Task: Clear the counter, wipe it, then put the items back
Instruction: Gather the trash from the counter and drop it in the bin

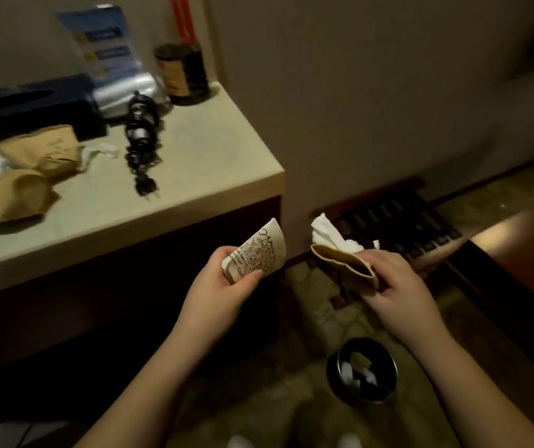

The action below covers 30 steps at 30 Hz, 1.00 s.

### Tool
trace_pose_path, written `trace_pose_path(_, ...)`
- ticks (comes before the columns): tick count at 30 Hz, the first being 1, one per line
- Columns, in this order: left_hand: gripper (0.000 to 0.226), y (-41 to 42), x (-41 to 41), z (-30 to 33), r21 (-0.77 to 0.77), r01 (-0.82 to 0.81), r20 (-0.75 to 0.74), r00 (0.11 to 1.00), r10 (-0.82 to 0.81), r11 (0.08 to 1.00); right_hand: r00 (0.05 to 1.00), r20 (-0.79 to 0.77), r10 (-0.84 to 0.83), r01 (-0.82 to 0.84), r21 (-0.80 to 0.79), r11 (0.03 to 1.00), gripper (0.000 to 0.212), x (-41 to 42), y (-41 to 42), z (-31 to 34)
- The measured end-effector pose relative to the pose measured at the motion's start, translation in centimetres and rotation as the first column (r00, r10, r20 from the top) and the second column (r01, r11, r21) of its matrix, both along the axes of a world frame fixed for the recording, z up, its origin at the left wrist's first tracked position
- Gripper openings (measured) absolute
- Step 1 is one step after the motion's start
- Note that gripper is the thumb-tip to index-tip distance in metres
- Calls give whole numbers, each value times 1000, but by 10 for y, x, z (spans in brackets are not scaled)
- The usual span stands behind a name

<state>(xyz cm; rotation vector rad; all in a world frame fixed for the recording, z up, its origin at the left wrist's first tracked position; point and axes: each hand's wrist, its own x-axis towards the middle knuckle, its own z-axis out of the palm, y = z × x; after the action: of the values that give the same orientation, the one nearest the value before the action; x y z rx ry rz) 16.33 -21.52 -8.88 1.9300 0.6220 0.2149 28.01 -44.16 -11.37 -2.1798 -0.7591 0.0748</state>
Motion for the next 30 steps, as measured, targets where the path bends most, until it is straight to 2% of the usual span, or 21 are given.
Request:
trace_pose_path(4,24,-53,35,-38,10,52,-107,993,-50,999,995,-41,-94,89,-104,991,33,20,-65,-39)
trace_pose_path(8,24,-98,63,-87,14,79,-231,970,-74,997,960,-201,-194,162,-162,973,33,35,-115,-88)
trace_pose_path(15,24,-164,94,-191,-20,139,-424,895,-134,990,832,-457,-316,226,-241,944,18,49,-179,-196)
trace_pose_path(20,20,-197,108,-259,-57,166,-549,818,-169,985,711,-572,-408,225,-365,903,13,50,-214,-266)
trace_pose_path(25,26,-218,112,-329,-121,131,-628,757,-178,984,597,-623,-505,262,-443,857,13,47,-234,-330)
trace_pose_path(30,32,-232,120,-402,-180,54,-676,718,-163,982,546,-650,-529,167,-535,828,17,57,-234,-395)
